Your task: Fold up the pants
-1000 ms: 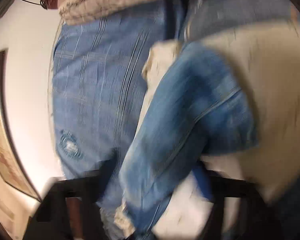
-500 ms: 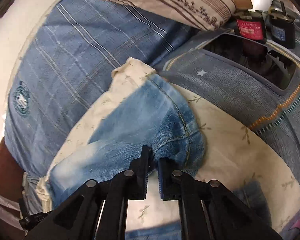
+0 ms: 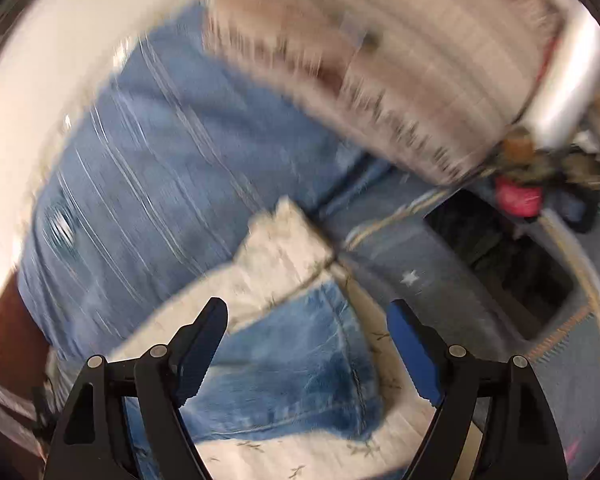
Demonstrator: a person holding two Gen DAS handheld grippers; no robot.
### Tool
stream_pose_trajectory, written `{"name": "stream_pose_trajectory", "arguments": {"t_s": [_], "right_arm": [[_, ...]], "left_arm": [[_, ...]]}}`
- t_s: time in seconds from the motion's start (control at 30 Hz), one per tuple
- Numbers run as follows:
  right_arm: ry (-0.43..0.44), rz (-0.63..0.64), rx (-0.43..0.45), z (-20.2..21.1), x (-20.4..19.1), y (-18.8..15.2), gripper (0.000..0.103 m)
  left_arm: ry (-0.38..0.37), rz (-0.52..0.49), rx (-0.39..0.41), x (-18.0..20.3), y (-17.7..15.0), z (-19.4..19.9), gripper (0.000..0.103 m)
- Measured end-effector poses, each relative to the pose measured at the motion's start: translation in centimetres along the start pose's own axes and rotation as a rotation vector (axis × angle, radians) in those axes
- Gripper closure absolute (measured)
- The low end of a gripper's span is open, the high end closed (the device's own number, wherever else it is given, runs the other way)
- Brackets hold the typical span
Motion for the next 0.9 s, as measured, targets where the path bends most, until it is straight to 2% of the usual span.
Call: {"name": "stream_pose_trajectory", "arguments": {"t_s": [0.07,0.13,0.27,0.37,0.43,0.47,0.5,0.53,0.73,0.83,0.9], "right_arm": [[-0.043,0.006,-0.066,-3.0,0.9,0.1,0.020],[-0.063,-0.006,-0.088,-4.8,1.7,0.1,0.020],[0.002,-0.058,-0.158,-7.7,3.2,0.3,0.020],[-0.018,-0.003,-0.208,-9.4,2.9,0.0,0.019],[-0.012,0.077,-0.219,-9.6,1.9,0.1,0.036],[-0.054,0.125,-0.225,-9.8,1.4,0.1,0.060],[-0.110,0.161,-0.230,-9.9,1.0,0.1,0.082],[-0.150,0.200,-0.232,-9.8,0.6,0.2,0.093],[-0.145,0.318,-0.077,-4.9,-3.6,1.4,0.093],[-0.143,0.340,0.010,-2.4,-5.7,1.7,0.093],[-0.118,0.344,0.099,-0.1,-6.7,2.0,0.093]], "left_arm": [[-0.011,0.011,-0.026,0.7,1.2,-0.8,0.053],[-0.025,0.019,-0.028,1.2,2.5,-1.0,0.053],[-0.041,0.010,-0.035,2.6,4.2,-2.3,0.044],[-0.012,-0.010,-0.068,3.8,4.6,-4.6,0.043],[-0.003,-0.018,-0.099,4.7,4.5,-6.2,0.051],[0.013,-0.022,-0.090,5.0,4.6,-6.5,0.059],[0.027,-0.034,-0.071,5.4,4.7,-6.6,0.080],[0.030,-0.054,-0.052,6.0,4.8,-6.3,0.083],[0.127,-0.166,0.210,8.0,3.5,-0.2,0.086],[0.130,-0.195,0.309,7.9,2.0,2.8,0.086],[0.143,-0.210,0.355,7.4,1.2,3.9,0.085]]}}
Point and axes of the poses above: each gripper's, at about its wrist camera, not at the fingertips, and z roughly against the way its jaws point, x to its right, y to its top, the point moved 1 cm from there along -z, roughly the way its jaws point, and after that the axes turned 11 degrees about y, right-handed, at the moved point
